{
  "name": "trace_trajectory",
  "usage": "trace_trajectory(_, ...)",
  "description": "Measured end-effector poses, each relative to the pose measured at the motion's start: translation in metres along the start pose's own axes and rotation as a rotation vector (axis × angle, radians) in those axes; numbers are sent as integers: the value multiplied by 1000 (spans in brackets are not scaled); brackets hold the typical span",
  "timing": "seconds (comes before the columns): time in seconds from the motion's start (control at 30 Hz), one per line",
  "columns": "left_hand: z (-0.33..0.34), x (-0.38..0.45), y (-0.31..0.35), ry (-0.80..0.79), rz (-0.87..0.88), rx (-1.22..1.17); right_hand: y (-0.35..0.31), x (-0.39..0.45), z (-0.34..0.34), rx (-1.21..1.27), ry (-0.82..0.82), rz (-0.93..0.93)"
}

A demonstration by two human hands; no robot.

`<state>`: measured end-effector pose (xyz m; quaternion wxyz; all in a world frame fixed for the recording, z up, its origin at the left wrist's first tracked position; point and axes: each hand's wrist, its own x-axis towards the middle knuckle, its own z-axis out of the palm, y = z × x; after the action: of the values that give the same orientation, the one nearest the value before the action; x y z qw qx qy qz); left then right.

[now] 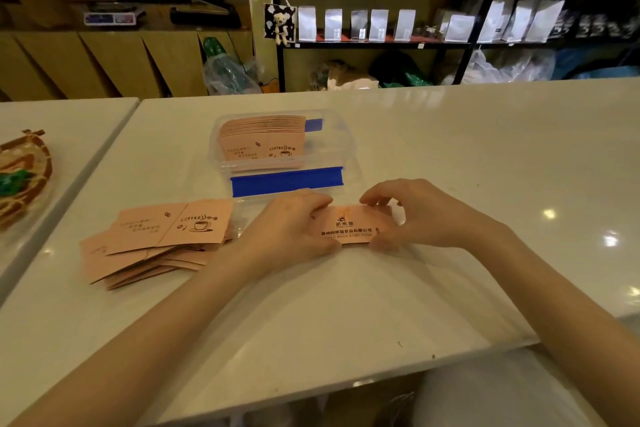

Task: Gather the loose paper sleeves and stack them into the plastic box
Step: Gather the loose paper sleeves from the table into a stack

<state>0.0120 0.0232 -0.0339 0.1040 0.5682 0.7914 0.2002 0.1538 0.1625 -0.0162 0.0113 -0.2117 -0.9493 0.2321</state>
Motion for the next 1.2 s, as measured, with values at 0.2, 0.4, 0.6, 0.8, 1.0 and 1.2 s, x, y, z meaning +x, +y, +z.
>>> trace_trajectory(0.2,-28,-12,-3,145,25,-65,-21,6,-16,3,38,-90)
trace_trajectory(0.4,-63,-33,-23,261,7,-76,-57,26,-18,7,74,-212)
trace_trajectory(0.6,-82,-63,-56,293,-116,-48,-98,48,1,-48,26,-349)
trace_trajectory(0.8,-95,-93,-83,315,-217,14,-129,62,23,-50,-10,-427)
trace_trajectory(1.0,-93,-112,-103,313,-288,-6,-150,74,42,-124,-66,-477)
trace_trajectory(1.2,-86,-119,-117,317,-343,-63,-156,78,57,-153,-97,-467)
